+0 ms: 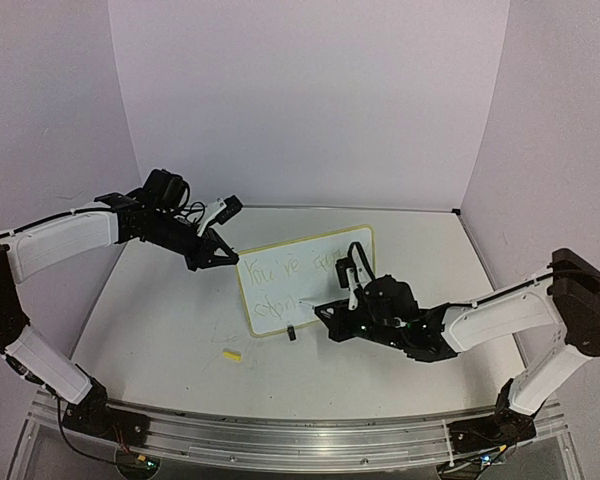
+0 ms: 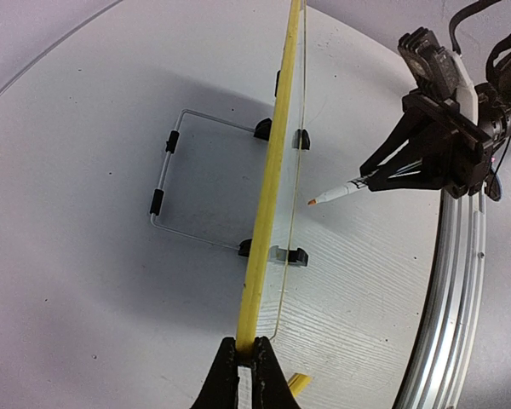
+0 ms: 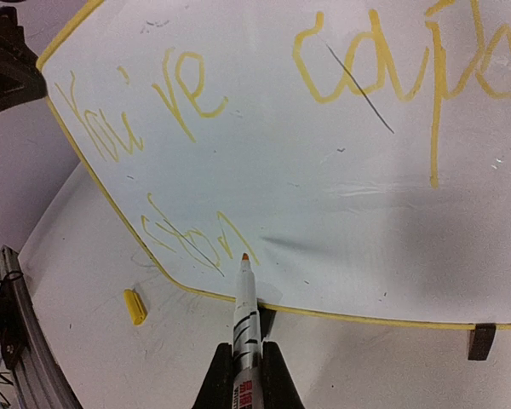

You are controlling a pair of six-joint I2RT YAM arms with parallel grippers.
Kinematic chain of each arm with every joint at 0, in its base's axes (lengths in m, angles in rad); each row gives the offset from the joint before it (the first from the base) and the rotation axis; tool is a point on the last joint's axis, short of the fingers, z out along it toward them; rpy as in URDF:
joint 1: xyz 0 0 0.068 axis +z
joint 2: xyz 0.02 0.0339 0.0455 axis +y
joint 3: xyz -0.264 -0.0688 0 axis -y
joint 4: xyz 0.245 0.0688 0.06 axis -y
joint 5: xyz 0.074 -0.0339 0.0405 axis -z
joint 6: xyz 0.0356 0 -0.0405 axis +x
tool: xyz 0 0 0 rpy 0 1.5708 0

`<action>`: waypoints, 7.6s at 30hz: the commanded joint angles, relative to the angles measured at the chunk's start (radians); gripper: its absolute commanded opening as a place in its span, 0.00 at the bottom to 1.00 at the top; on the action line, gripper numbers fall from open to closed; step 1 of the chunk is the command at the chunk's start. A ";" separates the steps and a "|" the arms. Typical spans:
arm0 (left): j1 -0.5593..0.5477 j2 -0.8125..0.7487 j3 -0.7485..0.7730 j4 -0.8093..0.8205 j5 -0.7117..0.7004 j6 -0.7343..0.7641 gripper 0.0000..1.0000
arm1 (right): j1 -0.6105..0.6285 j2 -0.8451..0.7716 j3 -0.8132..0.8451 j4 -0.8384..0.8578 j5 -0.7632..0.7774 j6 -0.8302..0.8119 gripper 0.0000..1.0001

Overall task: Write a sentence on the whiteboard
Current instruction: Write a sentence on the whiteboard, then pick up the pen cap from the center of the board.

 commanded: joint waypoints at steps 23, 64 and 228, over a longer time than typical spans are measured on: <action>-0.013 0.008 0.003 -0.027 -0.029 0.042 0.00 | -0.096 0.064 0.040 0.101 -0.132 -0.002 0.00; -0.013 0.008 0.003 -0.027 -0.030 0.042 0.00 | -0.096 0.020 -0.008 -0.004 -0.064 0.014 0.00; -0.292 -0.075 -0.814 0.817 -0.239 -0.762 0.81 | -0.269 -0.694 -0.187 -0.490 -0.308 0.059 0.00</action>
